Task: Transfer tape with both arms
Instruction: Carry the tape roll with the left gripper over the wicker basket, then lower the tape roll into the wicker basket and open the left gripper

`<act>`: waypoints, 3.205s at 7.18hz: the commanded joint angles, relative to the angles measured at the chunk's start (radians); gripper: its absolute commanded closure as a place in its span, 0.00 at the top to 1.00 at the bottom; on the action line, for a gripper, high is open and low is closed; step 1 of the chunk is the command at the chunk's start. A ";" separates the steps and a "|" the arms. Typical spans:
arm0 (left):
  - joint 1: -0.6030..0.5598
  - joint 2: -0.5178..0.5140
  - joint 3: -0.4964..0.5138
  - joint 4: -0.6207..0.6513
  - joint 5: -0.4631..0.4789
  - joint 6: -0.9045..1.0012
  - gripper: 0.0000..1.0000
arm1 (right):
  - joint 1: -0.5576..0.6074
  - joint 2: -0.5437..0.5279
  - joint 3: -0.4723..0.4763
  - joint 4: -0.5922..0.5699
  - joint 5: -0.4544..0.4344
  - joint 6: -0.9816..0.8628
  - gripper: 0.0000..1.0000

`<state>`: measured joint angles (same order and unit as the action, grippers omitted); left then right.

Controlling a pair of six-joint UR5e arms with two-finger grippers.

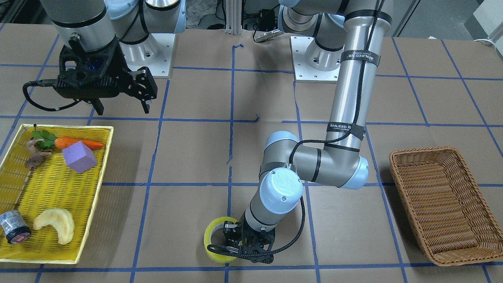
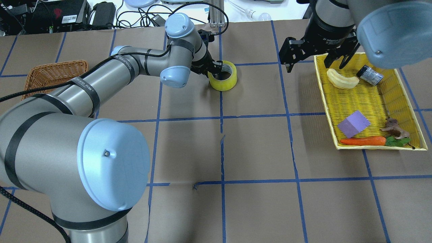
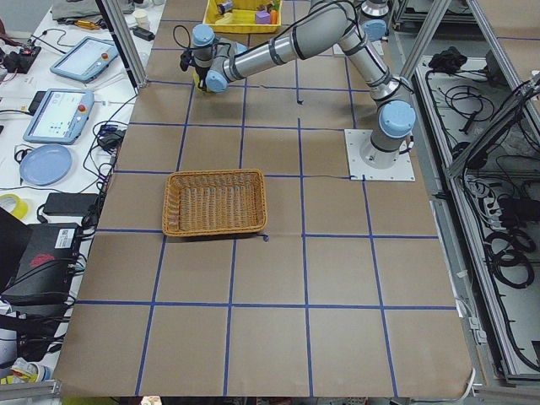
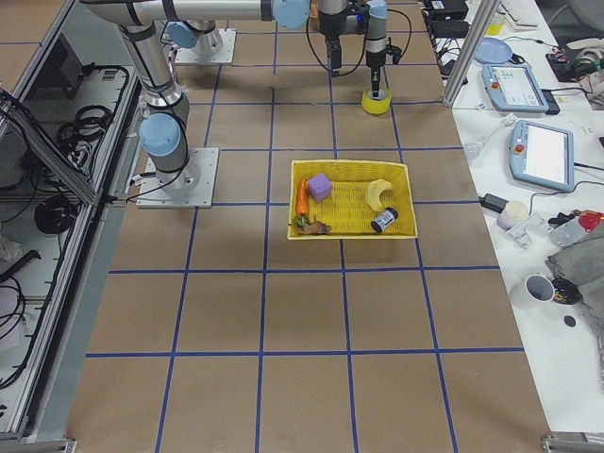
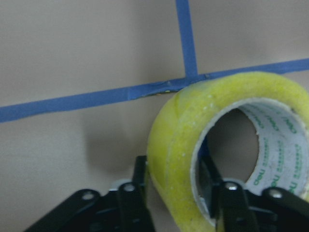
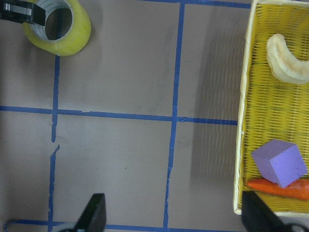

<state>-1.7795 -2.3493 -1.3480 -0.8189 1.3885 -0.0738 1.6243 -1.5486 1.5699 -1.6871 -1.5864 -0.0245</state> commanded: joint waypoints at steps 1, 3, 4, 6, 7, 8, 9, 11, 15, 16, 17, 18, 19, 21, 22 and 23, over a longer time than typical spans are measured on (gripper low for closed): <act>0.002 0.048 -0.017 -0.089 0.115 0.032 0.00 | -0.001 -0.001 0.004 0.004 -0.001 0.000 1.00; 0.082 0.146 -0.005 -0.258 0.153 0.063 0.00 | 0.000 -0.001 0.002 0.004 -0.001 0.000 1.00; 0.173 0.207 -0.002 -0.343 0.153 0.133 0.00 | -0.001 -0.001 0.001 0.004 0.000 0.000 1.00; 0.285 0.312 -0.020 -0.416 0.226 0.250 0.00 | 0.000 -0.001 0.002 0.004 0.000 0.000 1.00; 0.334 0.352 -0.023 -0.465 0.253 0.322 0.00 | 0.000 -0.001 0.002 0.004 -0.001 0.000 1.00; 0.429 0.369 -0.048 -0.468 0.247 0.383 0.00 | 0.000 -0.002 0.007 0.006 -0.001 0.000 1.00; 0.527 0.377 -0.093 -0.451 0.241 0.504 0.00 | -0.001 -0.001 0.007 0.007 -0.001 0.000 1.00; 0.694 0.383 -0.135 -0.399 0.238 0.737 0.00 | 0.002 -0.001 0.005 0.004 0.000 0.000 1.00; 0.865 0.349 -0.308 -0.118 0.203 0.958 0.00 | 0.002 -0.001 0.004 0.004 0.000 0.000 1.00; 0.873 0.343 -0.365 -0.026 0.186 0.973 0.00 | 0.002 -0.001 0.005 0.004 0.000 0.000 1.00; 0.873 0.340 -0.382 0.001 0.184 0.968 0.00 | 0.002 -0.001 0.004 0.004 0.000 0.000 1.00; 0.871 0.337 -0.382 0.001 0.146 0.960 0.00 | 0.002 -0.001 0.005 0.004 0.000 0.000 1.00; 0.873 0.329 -0.384 0.000 0.083 0.951 0.02 | 0.002 -0.001 0.005 0.004 0.000 0.000 1.00; 0.874 0.326 -0.370 0.001 0.078 0.962 0.84 | 0.002 -0.001 0.005 0.004 0.000 0.000 1.00; 0.875 0.329 -0.365 0.003 0.081 0.962 0.88 | 0.002 -0.001 0.004 0.003 0.000 0.000 1.00; 0.871 0.347 -0.350 0.001 0.083 0.956 0.88 | 0.002 -0.001 0.002 0.003 0.000 0.000 1.00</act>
<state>-0.9060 -2.0171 -1.7120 -0.8173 1.4704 0.8845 1.6260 -1.5493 1.5739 -1.6838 -1.5862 -0.0246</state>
